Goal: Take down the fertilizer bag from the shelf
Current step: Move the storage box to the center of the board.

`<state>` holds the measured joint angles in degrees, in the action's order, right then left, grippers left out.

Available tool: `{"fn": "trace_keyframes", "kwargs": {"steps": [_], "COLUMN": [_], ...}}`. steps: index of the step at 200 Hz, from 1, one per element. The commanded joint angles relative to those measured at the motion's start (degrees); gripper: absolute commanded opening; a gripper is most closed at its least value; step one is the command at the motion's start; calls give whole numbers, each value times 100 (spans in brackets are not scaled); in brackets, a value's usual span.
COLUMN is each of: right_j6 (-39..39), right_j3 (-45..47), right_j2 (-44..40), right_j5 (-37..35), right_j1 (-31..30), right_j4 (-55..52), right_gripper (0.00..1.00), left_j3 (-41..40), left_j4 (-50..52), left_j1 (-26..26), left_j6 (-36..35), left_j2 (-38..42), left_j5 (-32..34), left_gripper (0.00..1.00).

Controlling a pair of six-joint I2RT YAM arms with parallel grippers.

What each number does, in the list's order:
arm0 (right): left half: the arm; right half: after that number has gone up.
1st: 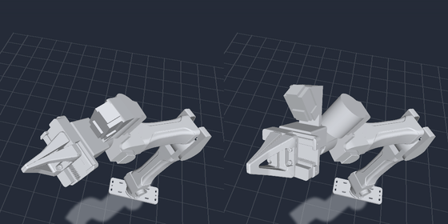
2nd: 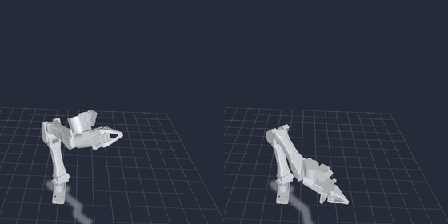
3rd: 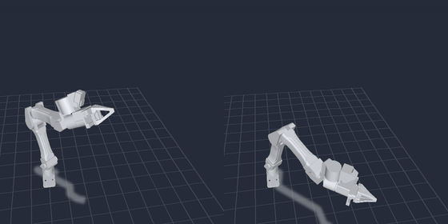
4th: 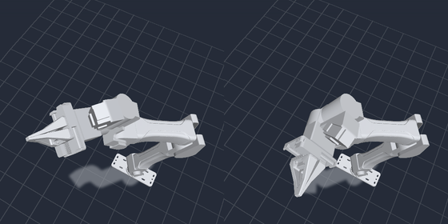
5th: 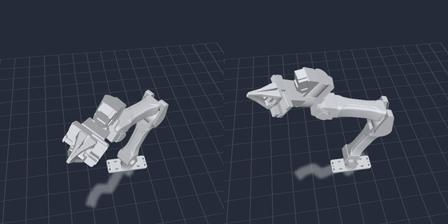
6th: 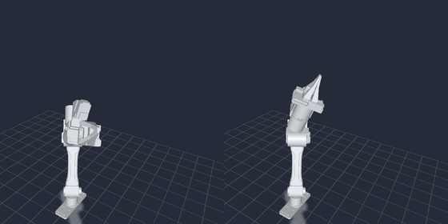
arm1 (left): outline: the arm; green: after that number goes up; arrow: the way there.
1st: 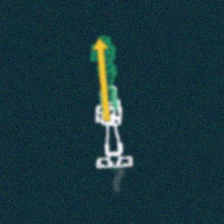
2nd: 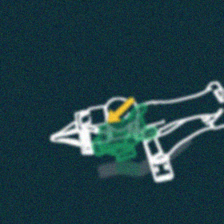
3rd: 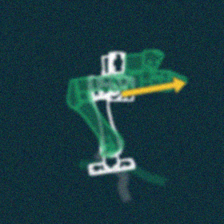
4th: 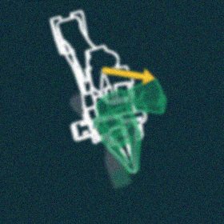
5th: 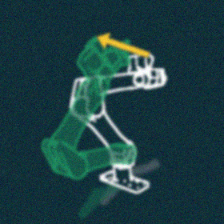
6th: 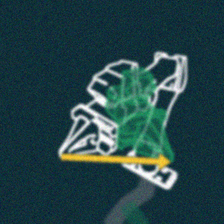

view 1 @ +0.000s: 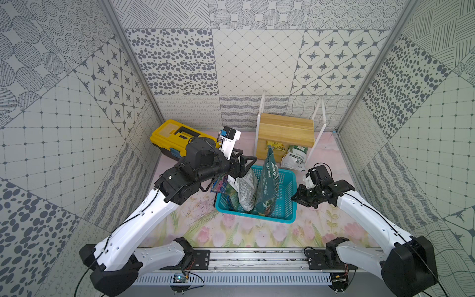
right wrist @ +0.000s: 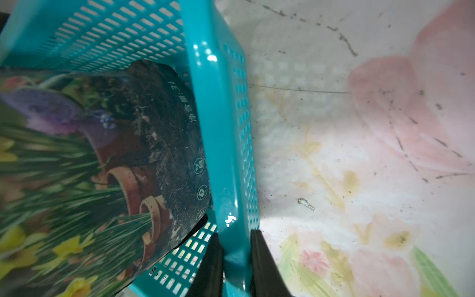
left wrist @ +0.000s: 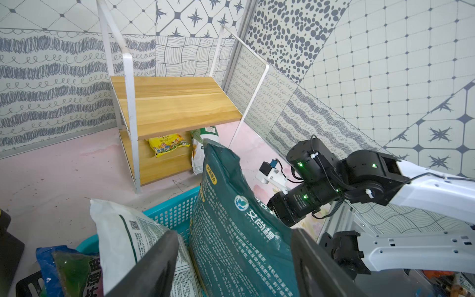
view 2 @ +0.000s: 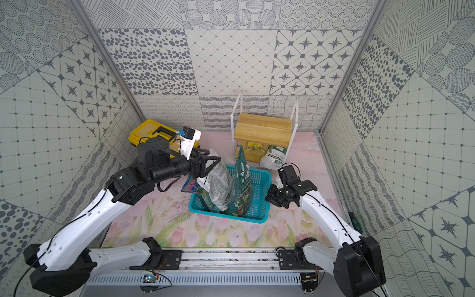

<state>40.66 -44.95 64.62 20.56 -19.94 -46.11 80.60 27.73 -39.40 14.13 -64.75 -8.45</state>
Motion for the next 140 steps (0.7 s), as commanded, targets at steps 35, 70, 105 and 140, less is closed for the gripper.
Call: {"fn": "trace_keyframes", "kwargs": {"steps": [35,70,105,140], "right_j6": [844,1018,1024,1045], "right_j3": [-209,-465,-796,-794], "right_j2": [719,1387,1893,1909], "right_j5": [211,120,150,43], "right_j1": [-810,-1194,-1386,-1543], "right_j4": [1247,1702,1929,1841], "right_gripper": [11,11,11,19], "left_j3": [103,243,416,528], "left_j4": [83,184,310,433], "left_j1": [-182,-223,-377,-850], "left_j6": [3,45,68,-184], "left_j2": [88,38,-100,-315], "left_j5": [82,-45,-176,109], "left_gripper": [75,74,70,68]}}
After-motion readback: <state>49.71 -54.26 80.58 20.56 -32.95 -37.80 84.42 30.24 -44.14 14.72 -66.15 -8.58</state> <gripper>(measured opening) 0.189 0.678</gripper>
